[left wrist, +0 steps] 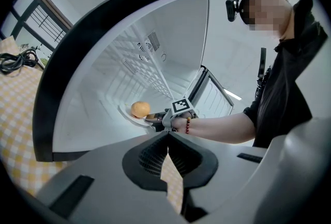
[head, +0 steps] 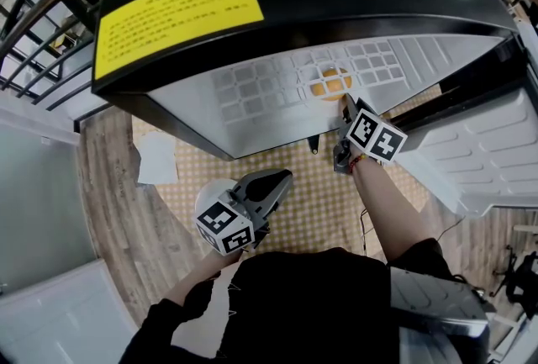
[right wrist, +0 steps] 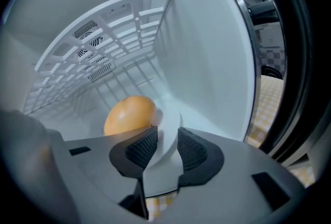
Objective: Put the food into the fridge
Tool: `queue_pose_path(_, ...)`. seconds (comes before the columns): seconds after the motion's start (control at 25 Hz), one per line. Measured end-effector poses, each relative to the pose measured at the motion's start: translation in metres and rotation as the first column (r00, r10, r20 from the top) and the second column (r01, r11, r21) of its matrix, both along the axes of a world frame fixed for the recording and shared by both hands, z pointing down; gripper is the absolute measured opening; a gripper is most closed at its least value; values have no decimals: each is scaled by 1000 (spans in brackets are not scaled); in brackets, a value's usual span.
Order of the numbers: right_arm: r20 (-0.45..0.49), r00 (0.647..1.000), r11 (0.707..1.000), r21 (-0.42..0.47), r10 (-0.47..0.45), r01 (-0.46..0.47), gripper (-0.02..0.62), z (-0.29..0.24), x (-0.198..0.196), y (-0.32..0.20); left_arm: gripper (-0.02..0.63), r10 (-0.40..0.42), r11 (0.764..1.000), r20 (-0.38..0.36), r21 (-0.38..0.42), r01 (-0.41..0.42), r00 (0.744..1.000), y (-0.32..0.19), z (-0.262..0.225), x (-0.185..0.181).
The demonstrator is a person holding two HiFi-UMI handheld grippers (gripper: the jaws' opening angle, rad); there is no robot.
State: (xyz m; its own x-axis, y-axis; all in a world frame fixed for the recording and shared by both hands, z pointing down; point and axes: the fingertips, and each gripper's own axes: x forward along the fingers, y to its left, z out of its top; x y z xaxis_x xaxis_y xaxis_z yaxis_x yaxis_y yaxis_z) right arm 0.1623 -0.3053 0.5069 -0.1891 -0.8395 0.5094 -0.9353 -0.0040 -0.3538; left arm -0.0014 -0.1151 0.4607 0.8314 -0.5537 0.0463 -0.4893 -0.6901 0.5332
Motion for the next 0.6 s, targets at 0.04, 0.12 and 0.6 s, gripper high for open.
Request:
queue_pose_path(0.04,-13,1000,1000,2,-7,7,115,0,0,0,14,-2,1000,1,0,2,1000,0,0,0)
queue_pose_path(0.12,-36,999,1000,6,-19,20,117,-1,0,-1,14,-6,1000,2,-1,6,1000,0,0,-1)
queue_pose_path(0.6,-114,992,998,12,-63,64,130,0,0,-5,14,-15,1000,4,-13,15,1000,2,2,-4)
